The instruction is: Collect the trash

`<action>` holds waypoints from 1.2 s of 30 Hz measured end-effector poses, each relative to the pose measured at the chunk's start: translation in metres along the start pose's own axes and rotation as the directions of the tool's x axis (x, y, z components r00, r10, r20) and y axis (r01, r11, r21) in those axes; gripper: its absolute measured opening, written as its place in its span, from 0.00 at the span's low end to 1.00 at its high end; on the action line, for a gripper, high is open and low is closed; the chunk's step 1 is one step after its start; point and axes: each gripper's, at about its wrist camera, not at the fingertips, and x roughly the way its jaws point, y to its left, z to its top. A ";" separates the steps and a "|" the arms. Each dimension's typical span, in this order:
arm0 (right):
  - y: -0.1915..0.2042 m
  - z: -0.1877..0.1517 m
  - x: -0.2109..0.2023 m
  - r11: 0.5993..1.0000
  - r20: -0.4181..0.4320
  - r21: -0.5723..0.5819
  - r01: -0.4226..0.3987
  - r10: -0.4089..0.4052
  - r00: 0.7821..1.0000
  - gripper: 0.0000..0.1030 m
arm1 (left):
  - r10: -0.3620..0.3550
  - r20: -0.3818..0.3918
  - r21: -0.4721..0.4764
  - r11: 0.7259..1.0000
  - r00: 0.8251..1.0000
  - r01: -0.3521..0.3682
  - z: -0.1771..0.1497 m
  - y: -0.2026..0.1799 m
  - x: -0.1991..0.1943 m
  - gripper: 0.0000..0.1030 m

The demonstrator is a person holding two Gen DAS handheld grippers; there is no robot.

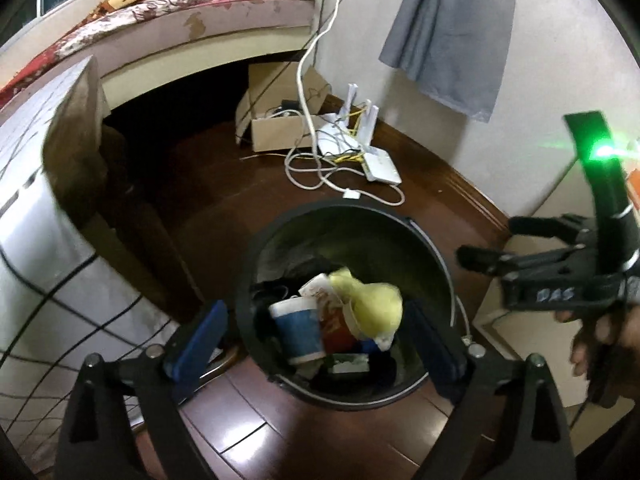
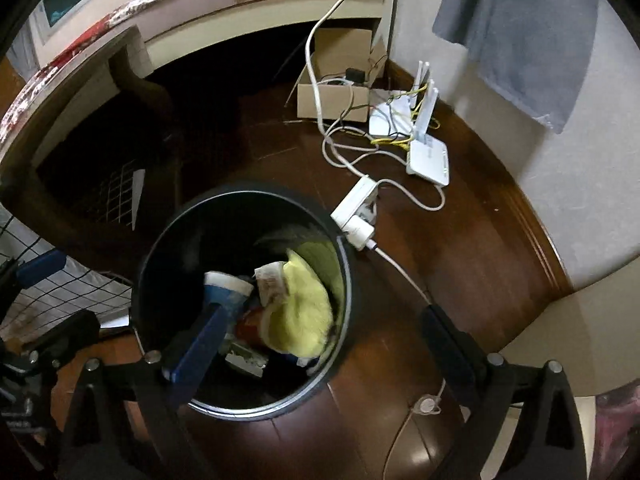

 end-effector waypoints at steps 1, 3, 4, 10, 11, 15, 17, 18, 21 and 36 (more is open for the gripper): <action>-0.001 -0.001 -0.004 1.000 0.007 0.002 0.000 0.000 1.000 0.96 | 0.008 0.004 -0.002 1.000 1.000 -0.008 0.000 0.001 -0.001 0.89; -0.001 -0.002 -0.009 1.000 0.017 0.001 0.004 -0.004 1.000 0.97 | 0.021 0.011 -0.006 1.000 1.000 -0.021 -0.001 0.002 -0.005 0.89; 0.001 -0.003 -0.013 1.000 0.024 -0.004 0.007 -0.007 1.000 0.98 | 0.027 0.015 -0.007 1.000 1.000 -0.027 -0.001 0.003 -0.007 0.89; 0.013 -0.009 -0.029 0.999 0.057 -0.034 0.011 -0.009 0.998 0.99 | 0.053 0.048 -0.014 0.999 0.997 -0.053 0.001 0.007 -0.020 0.89; 0.015 -0.009 -0.031 0.999 0.061 -0.039 0.011 -0.008 0.998 0.99 | 0.058 0.053 -0.014 0.998 0.997 -0.058 0.001 0.008 -0.024 0.89; 0.028 -0.013 -0.049 0.998 0.090 -0.064 0.012 -0.007 0.996 0.99 | 0.071 0.072 -0.020 0.997 0.995 -0.069 0.001 0.010 -0.035 0.89; 0.035 -0.015 -0.061 0.997 0.112 -0.077 0.019 -0.011 0.994 0.99 | 0.078 0.080 -0.022 0.997 0.994 -0.077 0.002 0.010 -0.040 0.89; 0.037 -0.015 -0.064 0.997 0.119 -0.079 0.018 -0.009 0.993 0.99 | 0.085 0.087 -0.023 0.996 0.993 -0.084 0.001 0.011 -0.044 0.89; 0.044 -0.018 -0.079 0.996 0.149 -0.083 0.020 -0.008 0.989 0.99 | 0.123 0.111 -0.026 0.992 0.986 -0.120 -0.002 0.014 -0.058 0.89; 0.105 -0.042 -0.160 0.995 0.264 -0.096 0.011 0.015 0.964 0.99 | 0.176 0.216 -0.033 0.984 0.960 -0.173 -0.019 0.031 -0.141 0.90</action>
